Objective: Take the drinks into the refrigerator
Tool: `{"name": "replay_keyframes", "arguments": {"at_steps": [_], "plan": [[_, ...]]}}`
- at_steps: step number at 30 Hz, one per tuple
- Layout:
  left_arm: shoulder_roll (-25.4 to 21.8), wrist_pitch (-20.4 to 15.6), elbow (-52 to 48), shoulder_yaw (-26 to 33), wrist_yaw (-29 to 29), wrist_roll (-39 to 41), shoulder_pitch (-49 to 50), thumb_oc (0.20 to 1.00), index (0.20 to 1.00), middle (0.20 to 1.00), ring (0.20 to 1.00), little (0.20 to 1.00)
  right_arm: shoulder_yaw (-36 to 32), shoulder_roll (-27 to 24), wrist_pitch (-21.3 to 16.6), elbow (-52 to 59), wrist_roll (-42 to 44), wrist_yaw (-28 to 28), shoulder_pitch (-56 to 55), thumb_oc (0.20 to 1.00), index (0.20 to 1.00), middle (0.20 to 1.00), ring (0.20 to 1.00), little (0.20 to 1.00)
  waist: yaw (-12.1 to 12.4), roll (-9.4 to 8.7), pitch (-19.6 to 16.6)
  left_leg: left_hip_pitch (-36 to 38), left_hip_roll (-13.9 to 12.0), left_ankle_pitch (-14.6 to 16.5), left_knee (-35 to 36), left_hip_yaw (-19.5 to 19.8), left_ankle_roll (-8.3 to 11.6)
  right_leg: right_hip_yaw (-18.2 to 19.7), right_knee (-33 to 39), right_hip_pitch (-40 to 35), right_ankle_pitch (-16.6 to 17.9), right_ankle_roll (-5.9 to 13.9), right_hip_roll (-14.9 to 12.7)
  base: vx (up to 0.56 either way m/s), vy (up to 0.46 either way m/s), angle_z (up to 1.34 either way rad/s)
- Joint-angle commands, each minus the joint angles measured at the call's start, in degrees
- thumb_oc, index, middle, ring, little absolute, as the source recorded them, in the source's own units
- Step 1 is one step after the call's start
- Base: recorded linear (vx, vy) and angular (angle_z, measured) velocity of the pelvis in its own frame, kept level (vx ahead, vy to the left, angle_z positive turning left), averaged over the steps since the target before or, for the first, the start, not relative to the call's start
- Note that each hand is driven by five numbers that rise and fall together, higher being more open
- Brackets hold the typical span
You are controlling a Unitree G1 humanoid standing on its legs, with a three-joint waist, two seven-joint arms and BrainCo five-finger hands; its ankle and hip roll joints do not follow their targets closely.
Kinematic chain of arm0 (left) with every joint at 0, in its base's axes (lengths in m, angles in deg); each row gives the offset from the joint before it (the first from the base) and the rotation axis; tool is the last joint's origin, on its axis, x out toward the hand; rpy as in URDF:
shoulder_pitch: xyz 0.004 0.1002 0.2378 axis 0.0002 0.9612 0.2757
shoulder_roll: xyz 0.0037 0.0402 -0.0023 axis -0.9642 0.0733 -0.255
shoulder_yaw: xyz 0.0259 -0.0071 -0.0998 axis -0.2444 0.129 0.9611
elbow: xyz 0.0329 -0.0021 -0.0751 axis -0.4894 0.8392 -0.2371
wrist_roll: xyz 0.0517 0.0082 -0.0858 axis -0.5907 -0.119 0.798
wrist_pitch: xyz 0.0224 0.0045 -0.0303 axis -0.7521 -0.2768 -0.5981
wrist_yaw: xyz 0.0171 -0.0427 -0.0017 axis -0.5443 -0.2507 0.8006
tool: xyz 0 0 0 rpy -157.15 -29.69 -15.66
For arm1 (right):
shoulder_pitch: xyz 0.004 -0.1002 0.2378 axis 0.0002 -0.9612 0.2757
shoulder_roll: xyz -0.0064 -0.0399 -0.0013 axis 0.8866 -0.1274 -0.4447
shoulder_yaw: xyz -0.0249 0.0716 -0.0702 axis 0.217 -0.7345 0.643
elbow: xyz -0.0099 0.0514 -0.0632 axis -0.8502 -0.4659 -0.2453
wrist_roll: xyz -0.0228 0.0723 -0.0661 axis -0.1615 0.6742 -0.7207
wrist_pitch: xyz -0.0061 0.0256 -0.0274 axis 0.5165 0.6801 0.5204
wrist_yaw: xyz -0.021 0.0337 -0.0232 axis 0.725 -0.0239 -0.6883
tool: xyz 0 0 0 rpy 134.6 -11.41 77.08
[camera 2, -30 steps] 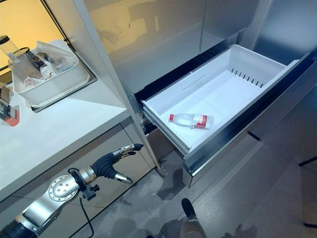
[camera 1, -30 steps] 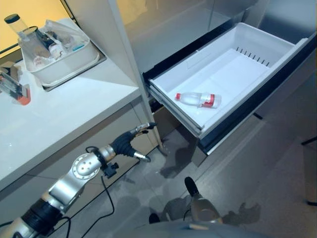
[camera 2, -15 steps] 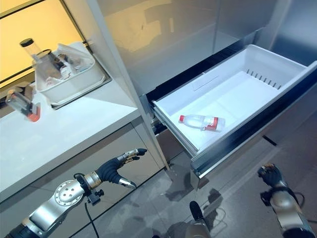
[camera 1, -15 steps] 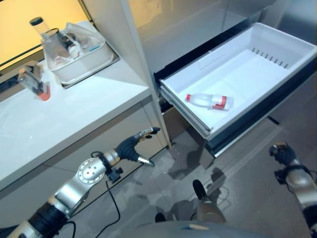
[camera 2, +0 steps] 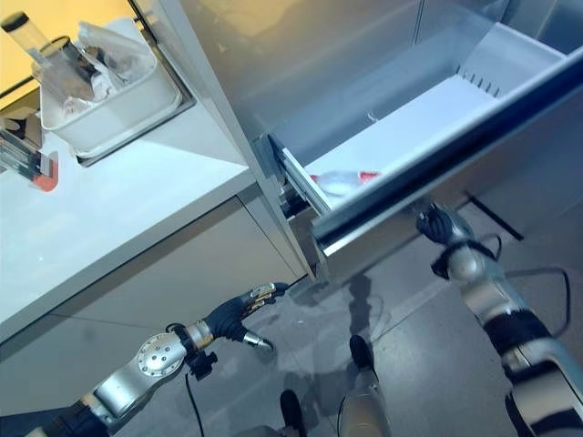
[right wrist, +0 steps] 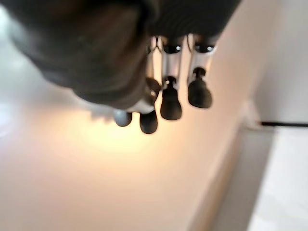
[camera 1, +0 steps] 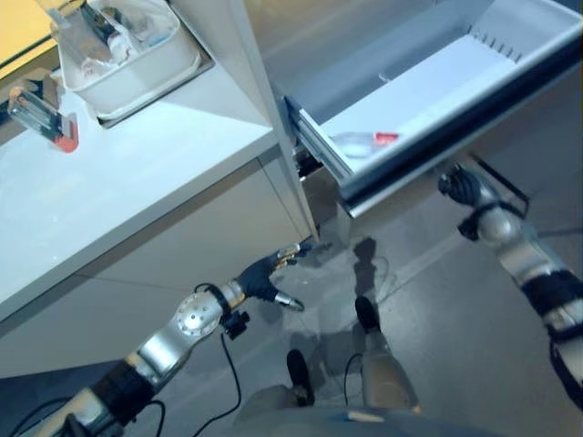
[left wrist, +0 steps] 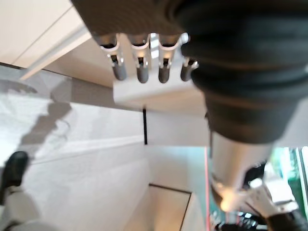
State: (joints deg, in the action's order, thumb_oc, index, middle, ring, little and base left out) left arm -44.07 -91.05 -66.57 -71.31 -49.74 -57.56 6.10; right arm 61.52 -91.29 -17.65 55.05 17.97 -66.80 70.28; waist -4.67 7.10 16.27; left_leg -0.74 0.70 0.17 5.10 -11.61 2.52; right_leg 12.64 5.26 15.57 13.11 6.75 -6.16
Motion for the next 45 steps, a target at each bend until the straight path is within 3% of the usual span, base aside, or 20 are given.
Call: {"name": "replay_keyframes", "arguments": {"at_steps": [1,11,21,22,23,24,28,32,35,38,41,45], "plan": [[-0.93,-2.44,-2.18,-1.46,-3.22,-3.37,-6.45,1.0,1.0,1.0,1.0,1.0,2.47,4.97,-2.94,2.52,-1.97,-2.77,16.96,0.2,0.2,0.2,0.2,0.2,4.35,-2.32,1.99,-6.71,0.78,-1.18,-1.9,5.34,-1.38,-3.85,-1.12,-4.4,-7.0,2.84,-1.49,-0.03,-0.004,0.13],[3.95,-2.94,0.56,1.3,-8.3,-6.71,-7.97,1.0,1.0,1.0,1.0,1.0,1.37,9.37,-1.07,-0.09,-5.57,-6.19,21.67,0.2,0.2,0.2,0.2,0.2,4.97,-1.61,3.38,-7.56,0.87,-2.04,-1.14,5.9,-1.21,-4.57,-1.0,-3.69,-6.64,2.9,-1.62,-0.01,0.007,0.1],[6.1,-2.83,1.84,2.46,-9.01,-7.22,-5.69,1.0,1.0,1.0,1.0,1.0,-1.51,10.71,-1.37,1.12,-5.62,-7.45,16.34,0.2,0.2,0.2,0.2,0.2,4.94,-0.04,3.98,-7.07,1.36,-2.07,-0.8,7.26,-1.22,-5.76,-1.28,-4.76,-7.44,2.5,-2.23,0.01,0.01,0.04],[6.31,-2.66,1.98,2.62,-9.02,-7.25,-5.52,1.0,1.0,1.0,1.0,1.0,-2.02,10.86,-1.45,1.19,-4.99,-7.55,14.89,0.329,0.329,0.329,0.329,0.329,4.83,-0.02,4.02,-7.03,1.36,-2.11,-0.77,7.39,-1.18,-5.92,-1.31,-4.91,-7.53,2.44,-2.25,0.0,-0.012,0.05],[6.43,-2.58,2.03,3.03,-9.15,-7.41,-5.3,1.0,1.0,1.0,1.0,1.0,-2.88,11.02,-1.49,1.35,-4.03,-7.59,12.97,0.545,0.545,0.545,0.545,0.545,4.66,-0.06,4.07,-6.98,1.37,-2.11,-0.75,7.61,-1.17,-6.06,-1.38,-5.03,-7.6,2.35,-2.25,0.0,-0.016,0.1],[6.6,-2.54,2.09,3.39,-9.26,-7.55,-4.77,1.0,1.0,1.0,1.0,1.0,-4.23,11.57,-1.69,1.76,-2.75,-7.69,9.9,1.0,1.0,1.0,1.0,1.0,4.48,-0.21,3.97,-6.88,1.32,-2.1,-0.73,7.9,-1.16,-6.33,-1.44,-5.2,-7.72,2.31,-2.27,0.0,-0.024,0.19],[6.93,-2.5,2.78,4.66,-9.51,-7.92,-3.39,1.0,1.0,1.0,1.0,1.0,-7.37,12.93,-2.58,3.4,-0.96,-8.02,1.11,1.0,1.0,1.0,1.0,1.0,4.18,-0.87,3.55,-6.63,1.2,-2.01,-0.73,8.28,-1.2,-6.87,-1.34,-5.78,-7.97,2.27,-2.23,0.0,-0.026,0.14],[8.26,-2.3,6.28,8.02,-8.94,-6.1,0.99,1.0,1.0,1.0,1.0,1.0,-12.03,14.79,-4.67,-0.72,2.62,-6.97,-15.57,1.0,1.0,1.0,1.0,1.0,3.56,-2.24,2.5,-6.08,0.76,-1.97,-0.82,8.9,-1.05,-7.79,-1.19,-6.84,-8.59,2.2,-1.92,0.01,-0.03,0.08],[10.41,-1.82,12.29,11.0,-8.97,-4.58,3.92,1.0,1.0,1.0,1.0,1.0,-14.95,17.26,-5.84,-8.01,6.18,-5.68,-25.92,1.0,1.0,1.0,1.0,1.0,2.91,-3.45,1.26,-5.29,0.47,-1.73,-0.86,9.19,-0.97,-8.25,-1.3,-7.8,-9.06,2.14,-1.76,0.03,-0.04,0.08],[12.86,-0.82,18.64,12.95,-8.75,-3.21,5.41,1.0,1.0,1.0,1.0,1.0,-13.92,18.2,-5.83,-15.29,6.01,-4.0,-28.95,1.0,1.0,1.0,1.0,1.0,2.64,-4.07,0.22,-4.55,0.29,-1.48,-0.91,9.5,-0.91,-8.67,-1.33,-8.74,-9.57,1.98,-1.61,0.04,-0.03,0.09],[21.12,2.43,38.49,17.54,-11.88,-0.69,4.67,1.0,1.0,1.0,1.0,1.0,-15.59,23.94,-5.43,-30.82,10.84,-3.07,-32.63,1.0,1.0,1.0,1.0,1.0,2.4,-5.02,-1.91,-2.84,-0.15,-1.06,-1.06,9.81,-0.81,-9.3,-1.56,-10.61,-10.31,1.66,-1.38,0.09,-0.031,0.08],[25.4,3.25,56.11,20.97,-14.85,-2.47,1.38,1.0,1.0,1.0,1.0,1.0,-15.07,28.04,-4.78,-40.81,11.84,-2.06,-34.88,1.0,1.0,1.0,1.0,1.0,1.99,-5.73,-4.11,-1.19,-0.61,-0.48,-1.02,10.05,-0.61,-9.79,-1.91,-12.27,-11.21,1.33,-1.08,0.07,-0.019,0.01]]}}
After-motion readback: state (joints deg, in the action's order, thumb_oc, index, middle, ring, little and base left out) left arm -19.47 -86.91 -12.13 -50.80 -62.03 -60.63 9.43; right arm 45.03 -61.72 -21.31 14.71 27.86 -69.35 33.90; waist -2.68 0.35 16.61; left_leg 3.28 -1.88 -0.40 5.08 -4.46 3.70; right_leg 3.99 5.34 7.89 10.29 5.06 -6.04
